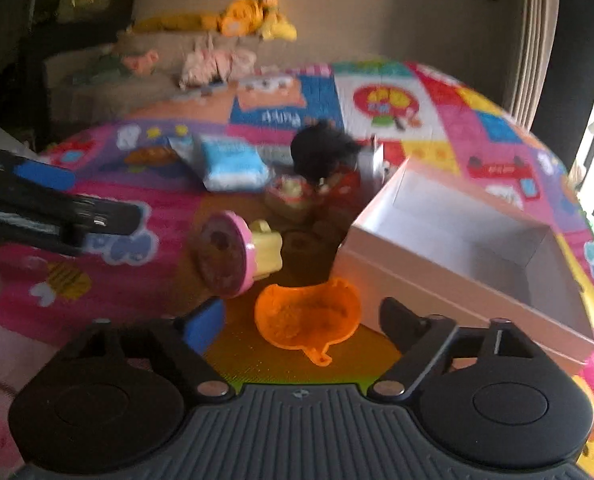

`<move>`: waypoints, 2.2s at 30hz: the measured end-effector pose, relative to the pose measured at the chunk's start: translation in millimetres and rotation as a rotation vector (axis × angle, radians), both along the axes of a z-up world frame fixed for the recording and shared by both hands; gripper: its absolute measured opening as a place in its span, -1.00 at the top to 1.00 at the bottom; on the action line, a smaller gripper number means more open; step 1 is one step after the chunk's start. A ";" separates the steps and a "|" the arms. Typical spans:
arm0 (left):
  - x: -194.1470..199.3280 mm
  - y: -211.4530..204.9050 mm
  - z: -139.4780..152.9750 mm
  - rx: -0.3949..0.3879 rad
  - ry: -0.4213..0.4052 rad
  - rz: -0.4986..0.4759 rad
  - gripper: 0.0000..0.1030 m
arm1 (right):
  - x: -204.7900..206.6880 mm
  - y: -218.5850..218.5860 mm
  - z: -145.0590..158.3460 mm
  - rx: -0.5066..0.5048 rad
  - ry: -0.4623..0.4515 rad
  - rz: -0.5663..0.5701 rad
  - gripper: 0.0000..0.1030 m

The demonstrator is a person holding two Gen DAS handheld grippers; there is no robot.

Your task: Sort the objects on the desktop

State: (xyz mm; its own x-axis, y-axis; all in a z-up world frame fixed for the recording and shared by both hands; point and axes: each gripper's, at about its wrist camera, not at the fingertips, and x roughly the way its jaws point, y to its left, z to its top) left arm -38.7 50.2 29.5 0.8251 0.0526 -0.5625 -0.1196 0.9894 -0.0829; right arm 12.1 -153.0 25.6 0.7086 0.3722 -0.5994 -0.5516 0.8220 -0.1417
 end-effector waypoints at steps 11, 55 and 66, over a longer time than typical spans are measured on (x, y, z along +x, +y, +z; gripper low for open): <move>-2.6 -41.1 1.5 0.020 -0.047 -0.129 -0.99 | -33.0 -66.9 11.6 0.086 0.034 -0.106 -0.18; -4.6 -107.7 14.2 0.234 0.066 -0.346 -0.13 | -59.7 -112.2 -10.0 0.147 0.050 -0.258 -0.27; -33.8 -90.3 0.7 0.140 0.123 -0.362 -0.16 | -60.2 -110.5 -9.6 0.134 0.044 -0.260 -0.27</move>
State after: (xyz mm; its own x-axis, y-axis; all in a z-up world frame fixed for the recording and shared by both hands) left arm -72.5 -40.1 30.2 0.7316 -0.1461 -0.6659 0.2384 0.9699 0.0491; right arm -48.1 -263.6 16.1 0.7650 0.2591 -0.5896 -0.3228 0.9465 -0.0030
